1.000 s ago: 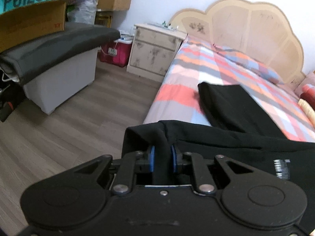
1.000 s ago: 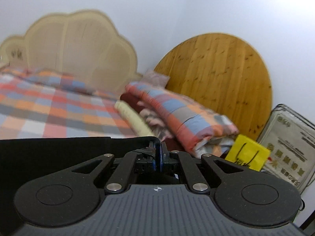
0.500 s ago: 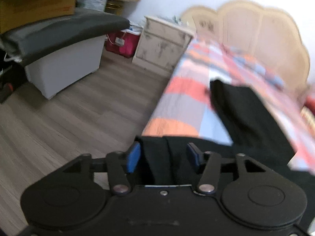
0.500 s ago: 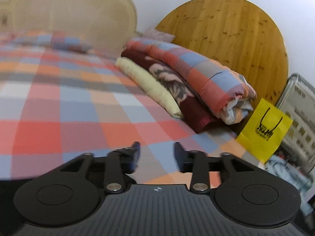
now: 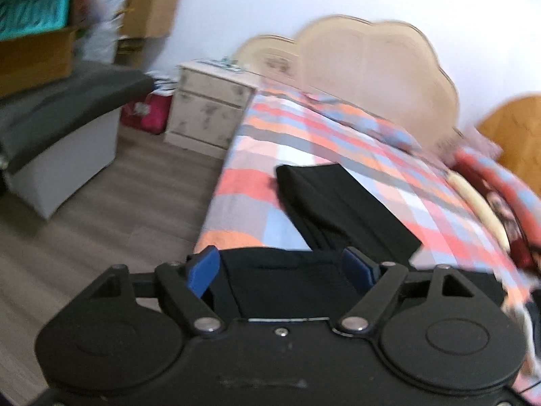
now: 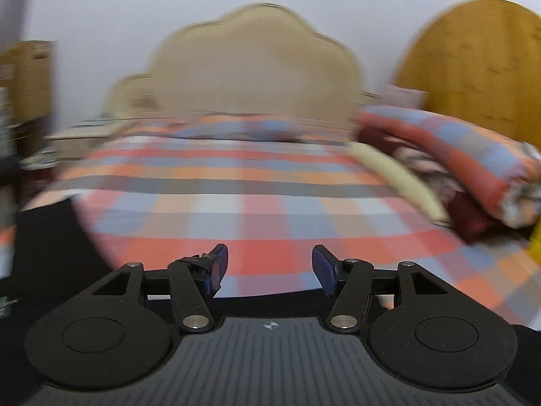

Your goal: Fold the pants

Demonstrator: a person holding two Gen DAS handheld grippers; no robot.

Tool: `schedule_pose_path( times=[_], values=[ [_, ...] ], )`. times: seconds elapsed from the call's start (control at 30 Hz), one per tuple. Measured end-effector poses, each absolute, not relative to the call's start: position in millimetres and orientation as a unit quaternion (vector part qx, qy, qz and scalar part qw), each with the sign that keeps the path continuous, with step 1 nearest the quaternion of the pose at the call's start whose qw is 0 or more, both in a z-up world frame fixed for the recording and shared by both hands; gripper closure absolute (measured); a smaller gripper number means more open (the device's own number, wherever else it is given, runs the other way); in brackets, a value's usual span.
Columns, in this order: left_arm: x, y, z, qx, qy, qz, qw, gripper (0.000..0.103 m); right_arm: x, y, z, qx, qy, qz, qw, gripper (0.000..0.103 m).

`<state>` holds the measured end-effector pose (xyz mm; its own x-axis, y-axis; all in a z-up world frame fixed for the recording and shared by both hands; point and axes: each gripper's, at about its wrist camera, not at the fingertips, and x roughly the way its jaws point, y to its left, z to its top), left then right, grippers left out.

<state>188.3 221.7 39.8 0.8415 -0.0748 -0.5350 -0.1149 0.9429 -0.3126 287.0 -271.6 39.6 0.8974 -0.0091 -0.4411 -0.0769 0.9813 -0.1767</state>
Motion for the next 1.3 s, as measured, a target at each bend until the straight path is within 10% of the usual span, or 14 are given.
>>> schedule_pose_path(
  times=[0.23,1.3],
  values=[
    [190.1,206.7,42.6,-0.096,0.301,-0.043,0.948,0.004,277.4,-207.4,37.2,-0.11,0.25,0.154,0.95,0.0],
    [384.9,179.9,-91.6,-0.059,0.416,-0.165,0.892,0.01,413.3,-164.9,-109.6,-0.153,0.412,0.268,0.857,0.0]
  ],
)
